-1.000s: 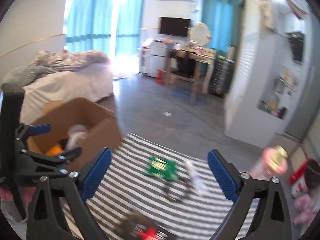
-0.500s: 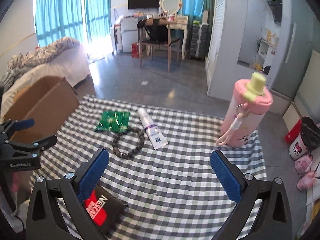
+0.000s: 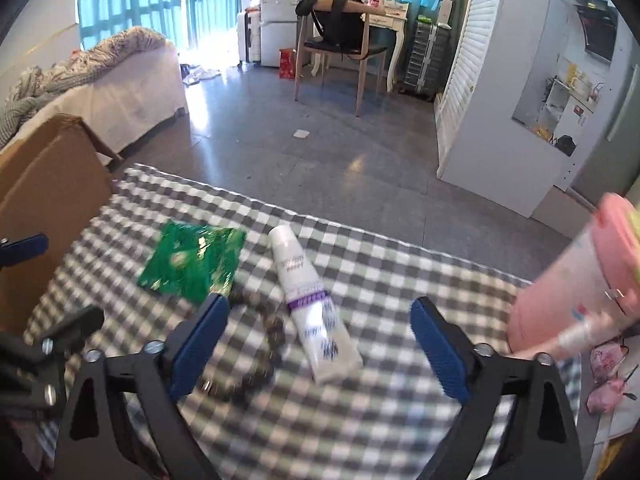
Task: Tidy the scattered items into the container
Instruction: 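Grasp the white toothpaste tube with the right gripper while the left grasps the green packet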
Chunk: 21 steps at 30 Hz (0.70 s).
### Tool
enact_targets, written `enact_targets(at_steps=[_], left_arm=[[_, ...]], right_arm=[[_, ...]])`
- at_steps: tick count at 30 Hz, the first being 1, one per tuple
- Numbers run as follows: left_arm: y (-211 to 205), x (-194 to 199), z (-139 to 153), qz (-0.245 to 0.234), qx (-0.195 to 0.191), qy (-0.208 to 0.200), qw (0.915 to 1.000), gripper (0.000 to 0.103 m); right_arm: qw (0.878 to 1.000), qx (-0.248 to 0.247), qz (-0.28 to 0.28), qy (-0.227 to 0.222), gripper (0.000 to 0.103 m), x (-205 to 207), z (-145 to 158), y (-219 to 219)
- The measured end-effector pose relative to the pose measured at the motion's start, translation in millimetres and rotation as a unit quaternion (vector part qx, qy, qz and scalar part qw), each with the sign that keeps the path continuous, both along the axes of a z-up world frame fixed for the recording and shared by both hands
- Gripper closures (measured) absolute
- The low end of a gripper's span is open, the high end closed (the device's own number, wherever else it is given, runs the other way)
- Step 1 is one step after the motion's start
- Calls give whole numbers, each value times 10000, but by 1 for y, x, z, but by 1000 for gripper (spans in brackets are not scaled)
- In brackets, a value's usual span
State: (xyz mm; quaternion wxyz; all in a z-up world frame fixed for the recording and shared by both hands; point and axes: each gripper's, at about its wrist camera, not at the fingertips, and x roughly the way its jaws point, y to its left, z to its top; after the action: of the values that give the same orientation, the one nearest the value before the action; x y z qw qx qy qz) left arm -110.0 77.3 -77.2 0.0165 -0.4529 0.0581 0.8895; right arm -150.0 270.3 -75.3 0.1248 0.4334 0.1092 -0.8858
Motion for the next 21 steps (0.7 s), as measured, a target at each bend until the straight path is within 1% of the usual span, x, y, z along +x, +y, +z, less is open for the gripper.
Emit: enact_targets(at_steps=[2, 4, 8, 10, 12, 13, 14, 17, 21], left_arm=[[3, -7, -4, -31, -23, -7, 10000, 0], [5, -15, -8, -55, -34, -10, 10000, 0], [6, -25, -14, -86, 17, -55, 9999, 0], [6, -29, -17, -86, 47, -85, 9999, 0], [6, -32, -19, -104, 75, -121, 9998, 0], [5, -35, -20, -114, 81, -128, 9998, 0], [5, -36, -20, -123, 87, -125, 9998, 0], [5, -37, -18, -205, 186, -71, 9996, 0], [13, -42, -17, -327, 300, -48, 9990, 0]], right_arm=[[9999, 52, 21, -89, 24, -11, -9, -2], [9998, 53, 6, -212, 26, -21, -18, -2], [9991, 46, 2, -420, 27, -31, -33, -2], [9990, -2, 13, -442, 28, -33, -37, -1], [9990, -124, 24, -429, 47, -33, -35, 1], [9989, -190, 20, -425, 68, -32, -33, 2], [9990, -202, -6, -409, 76, -30, -31, 3], [9982, -420, 32, -434, 76, -21, -24, 8], [9985, -511, 3, -210, 76, -3, -10, 11]])
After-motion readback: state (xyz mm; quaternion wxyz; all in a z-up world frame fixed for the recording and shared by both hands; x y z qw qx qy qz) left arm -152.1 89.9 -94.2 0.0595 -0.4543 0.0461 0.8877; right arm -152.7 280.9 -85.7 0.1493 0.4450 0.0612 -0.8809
